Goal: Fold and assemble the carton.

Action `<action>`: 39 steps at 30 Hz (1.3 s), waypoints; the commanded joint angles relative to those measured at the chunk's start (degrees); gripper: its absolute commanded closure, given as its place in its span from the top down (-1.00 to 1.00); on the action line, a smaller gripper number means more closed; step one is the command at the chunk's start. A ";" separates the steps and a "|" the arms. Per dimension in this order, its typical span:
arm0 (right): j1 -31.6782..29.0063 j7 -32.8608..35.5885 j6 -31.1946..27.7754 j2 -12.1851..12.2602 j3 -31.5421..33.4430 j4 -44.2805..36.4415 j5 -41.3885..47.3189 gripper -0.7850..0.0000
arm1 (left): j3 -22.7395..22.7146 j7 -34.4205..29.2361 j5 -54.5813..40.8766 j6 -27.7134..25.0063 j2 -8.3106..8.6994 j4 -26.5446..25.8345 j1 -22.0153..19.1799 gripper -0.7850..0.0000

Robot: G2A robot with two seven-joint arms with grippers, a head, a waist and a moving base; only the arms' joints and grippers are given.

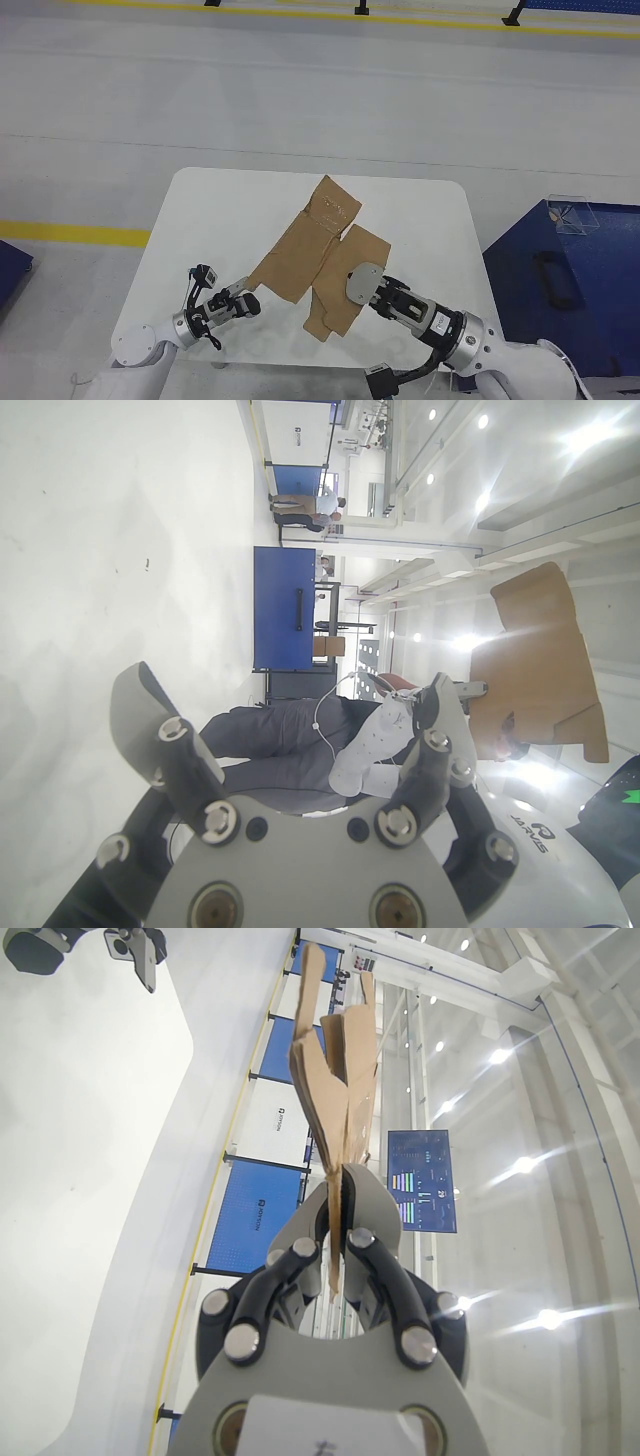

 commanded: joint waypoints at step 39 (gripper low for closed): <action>3.33 47.91 -42.39 5.33 -13.24 17.87 170.57 -1.00 | 0.00 0.00 0.00 0.00 0.00 0.00 0.00 1.00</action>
